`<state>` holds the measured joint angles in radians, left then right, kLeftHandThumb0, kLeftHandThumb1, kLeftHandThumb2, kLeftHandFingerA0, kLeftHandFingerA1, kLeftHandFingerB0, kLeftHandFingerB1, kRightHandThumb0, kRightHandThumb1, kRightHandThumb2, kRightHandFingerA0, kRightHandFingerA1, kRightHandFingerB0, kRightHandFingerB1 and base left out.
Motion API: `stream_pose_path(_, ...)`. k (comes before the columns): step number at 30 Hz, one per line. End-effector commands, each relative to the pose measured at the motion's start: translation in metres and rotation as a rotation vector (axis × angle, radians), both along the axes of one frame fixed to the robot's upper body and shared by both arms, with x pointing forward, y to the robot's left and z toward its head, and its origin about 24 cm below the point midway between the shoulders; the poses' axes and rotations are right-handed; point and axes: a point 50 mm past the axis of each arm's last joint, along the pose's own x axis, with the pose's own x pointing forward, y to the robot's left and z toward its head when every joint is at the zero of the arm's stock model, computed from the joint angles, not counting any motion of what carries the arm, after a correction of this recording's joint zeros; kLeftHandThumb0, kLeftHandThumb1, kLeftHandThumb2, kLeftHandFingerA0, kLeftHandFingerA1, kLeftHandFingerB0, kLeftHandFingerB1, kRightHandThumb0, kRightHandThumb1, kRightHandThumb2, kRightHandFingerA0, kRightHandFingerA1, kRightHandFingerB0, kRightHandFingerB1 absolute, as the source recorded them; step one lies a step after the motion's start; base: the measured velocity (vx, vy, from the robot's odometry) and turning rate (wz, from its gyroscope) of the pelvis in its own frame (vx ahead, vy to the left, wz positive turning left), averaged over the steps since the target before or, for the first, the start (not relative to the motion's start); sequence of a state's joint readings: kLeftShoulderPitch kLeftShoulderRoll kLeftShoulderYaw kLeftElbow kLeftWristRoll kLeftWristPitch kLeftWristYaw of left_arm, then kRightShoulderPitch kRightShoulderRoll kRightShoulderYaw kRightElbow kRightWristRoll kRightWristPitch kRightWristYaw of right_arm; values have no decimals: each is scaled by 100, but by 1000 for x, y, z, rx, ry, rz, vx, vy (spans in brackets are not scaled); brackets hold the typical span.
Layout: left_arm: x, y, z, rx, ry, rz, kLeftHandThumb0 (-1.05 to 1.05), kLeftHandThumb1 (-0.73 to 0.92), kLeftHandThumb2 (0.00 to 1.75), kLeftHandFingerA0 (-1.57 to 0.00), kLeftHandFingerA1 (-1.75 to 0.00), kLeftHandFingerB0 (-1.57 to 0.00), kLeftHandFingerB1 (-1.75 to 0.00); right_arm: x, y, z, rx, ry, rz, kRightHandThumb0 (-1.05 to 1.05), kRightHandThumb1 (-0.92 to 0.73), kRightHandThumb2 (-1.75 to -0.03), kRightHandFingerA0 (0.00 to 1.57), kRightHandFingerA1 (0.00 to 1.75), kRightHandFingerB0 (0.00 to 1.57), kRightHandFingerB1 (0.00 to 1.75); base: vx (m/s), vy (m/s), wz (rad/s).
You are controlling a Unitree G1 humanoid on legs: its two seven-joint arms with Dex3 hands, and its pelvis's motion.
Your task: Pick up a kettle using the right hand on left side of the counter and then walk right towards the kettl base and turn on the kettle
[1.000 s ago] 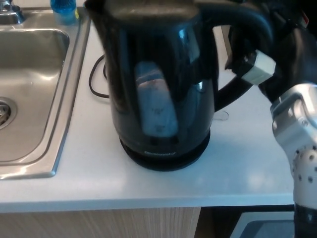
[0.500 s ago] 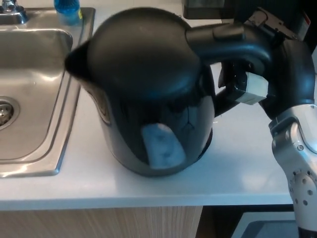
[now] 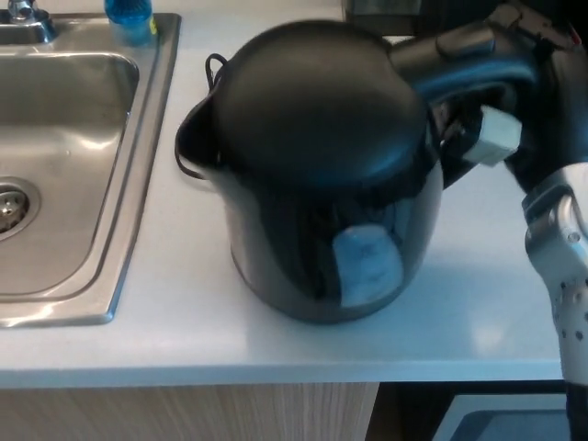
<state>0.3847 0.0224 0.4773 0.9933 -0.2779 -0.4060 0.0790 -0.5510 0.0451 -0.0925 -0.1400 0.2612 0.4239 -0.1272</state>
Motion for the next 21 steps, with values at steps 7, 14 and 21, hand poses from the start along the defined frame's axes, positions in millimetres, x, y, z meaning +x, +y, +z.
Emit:
stream_pose_path(7,-1,0,2,15,-11,-25,39,57,127,-92,-105,-79,-92,6,13,18,43,-18,-3,-12,-62,-130,120,127,121,126,0,0,0)
stream_pose_path(14,-5,0,2,11,-8,-26,38,57,130,-91,-104,-81,-94,2,26,28,129,-12,63,-11,-44,-146,104,175,84,156,0,0,0)
stream_pose_path(21,-10,0,0,8,5,-7,32,58,126,-95,-106,-83,-94,6,29,25,114,10,67,-17,-41,-148,103,175,77,168,0,0,0)
